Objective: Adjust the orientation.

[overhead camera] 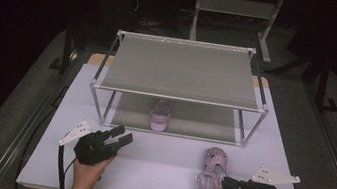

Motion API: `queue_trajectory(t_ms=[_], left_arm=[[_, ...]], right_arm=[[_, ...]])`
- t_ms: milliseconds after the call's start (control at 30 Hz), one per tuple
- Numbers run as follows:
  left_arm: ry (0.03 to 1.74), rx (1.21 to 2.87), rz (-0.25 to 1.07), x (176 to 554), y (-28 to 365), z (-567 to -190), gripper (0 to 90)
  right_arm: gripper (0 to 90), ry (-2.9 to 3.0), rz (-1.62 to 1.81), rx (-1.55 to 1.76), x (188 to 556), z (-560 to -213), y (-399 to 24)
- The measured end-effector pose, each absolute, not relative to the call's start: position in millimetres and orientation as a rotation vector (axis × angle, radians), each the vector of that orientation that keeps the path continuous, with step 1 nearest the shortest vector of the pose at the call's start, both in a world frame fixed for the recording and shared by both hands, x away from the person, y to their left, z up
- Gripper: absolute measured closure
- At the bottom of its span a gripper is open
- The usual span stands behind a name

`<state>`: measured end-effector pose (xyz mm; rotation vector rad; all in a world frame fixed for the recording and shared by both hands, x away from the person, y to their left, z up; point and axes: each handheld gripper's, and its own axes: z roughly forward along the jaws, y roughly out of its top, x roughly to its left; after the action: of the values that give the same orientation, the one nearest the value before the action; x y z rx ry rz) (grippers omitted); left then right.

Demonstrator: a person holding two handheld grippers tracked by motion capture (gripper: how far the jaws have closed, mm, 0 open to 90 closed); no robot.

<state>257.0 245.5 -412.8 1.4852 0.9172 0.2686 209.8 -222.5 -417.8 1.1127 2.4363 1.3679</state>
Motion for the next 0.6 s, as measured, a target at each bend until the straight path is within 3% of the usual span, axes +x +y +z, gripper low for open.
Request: queue_trajectory(t_ms=[300, 600], left_arm=[[0.888, 1.524, 0.288, 257.2, 240.3, -413.2, 46.8], [0.890, 1.516, 0.312, 256.0, 247.1, -410.3, 46.4]], right_arm=[[78.1, 2.406, 1.351, 1.228, 215.8, -426.9, -239.8], [71.1, 2.391, 1.333, 1.262, 215.8, -427.8, -245.1]])
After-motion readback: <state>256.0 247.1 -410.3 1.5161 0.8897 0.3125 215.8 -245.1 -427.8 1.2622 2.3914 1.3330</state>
